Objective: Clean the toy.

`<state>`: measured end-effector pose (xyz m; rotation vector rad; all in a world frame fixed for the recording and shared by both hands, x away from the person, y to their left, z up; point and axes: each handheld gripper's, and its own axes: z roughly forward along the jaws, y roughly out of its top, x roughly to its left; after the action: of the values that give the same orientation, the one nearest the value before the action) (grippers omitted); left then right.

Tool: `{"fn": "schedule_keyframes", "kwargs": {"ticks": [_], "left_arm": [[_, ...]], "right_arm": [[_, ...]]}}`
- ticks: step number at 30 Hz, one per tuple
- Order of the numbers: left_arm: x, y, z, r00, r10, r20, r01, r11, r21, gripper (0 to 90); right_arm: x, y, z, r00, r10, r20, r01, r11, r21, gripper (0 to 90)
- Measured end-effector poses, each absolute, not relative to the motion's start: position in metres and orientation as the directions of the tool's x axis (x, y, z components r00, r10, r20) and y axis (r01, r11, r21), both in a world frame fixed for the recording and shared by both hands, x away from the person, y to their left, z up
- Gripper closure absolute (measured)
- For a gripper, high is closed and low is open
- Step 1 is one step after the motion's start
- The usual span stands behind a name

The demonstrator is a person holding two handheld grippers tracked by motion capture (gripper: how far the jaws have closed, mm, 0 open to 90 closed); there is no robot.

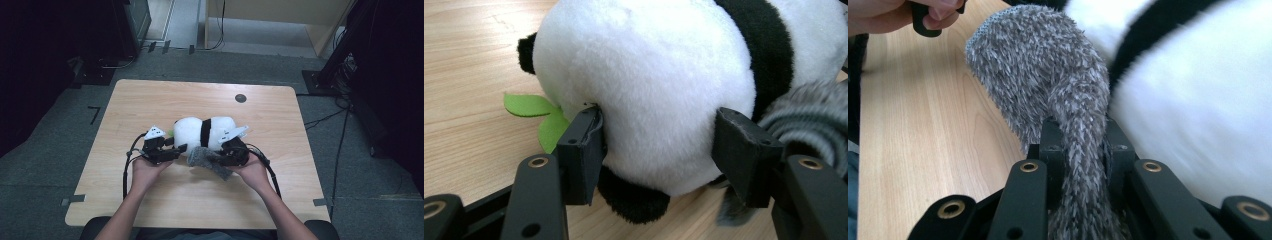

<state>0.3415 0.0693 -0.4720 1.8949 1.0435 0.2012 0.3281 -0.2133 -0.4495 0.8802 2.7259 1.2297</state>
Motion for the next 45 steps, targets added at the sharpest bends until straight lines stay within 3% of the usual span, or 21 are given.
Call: {"fn": "schedule_keyframes", "kwargs": {"ticks": [24,33,45], "left_arm": [[0.347,0.070,-0.474,0.631,0.727,-0.271,0.584,-0.216,0.782,36.3],[0.347,0.070,-0.475,0.638,0.729,-0.249,0.570,-0.229,0.789,35.7],[0.348,0.070,-0.476,0.656,0.712,-0.249,0.561,-0.240,0.793,33.5]], "right_arm": [[0.312,-0.309,-0.438,-0.744,0.640,0.193,0.541,0.408,0.735,76.2],[0.330,-0.330,-0.438,-0.666,0.720,0.196,0.575,0.328,0.749,76.3],[0.364,-0.327,-0.433,-0.597,0.779,0.191,0.595,0.271,0.757,76.5]]}}
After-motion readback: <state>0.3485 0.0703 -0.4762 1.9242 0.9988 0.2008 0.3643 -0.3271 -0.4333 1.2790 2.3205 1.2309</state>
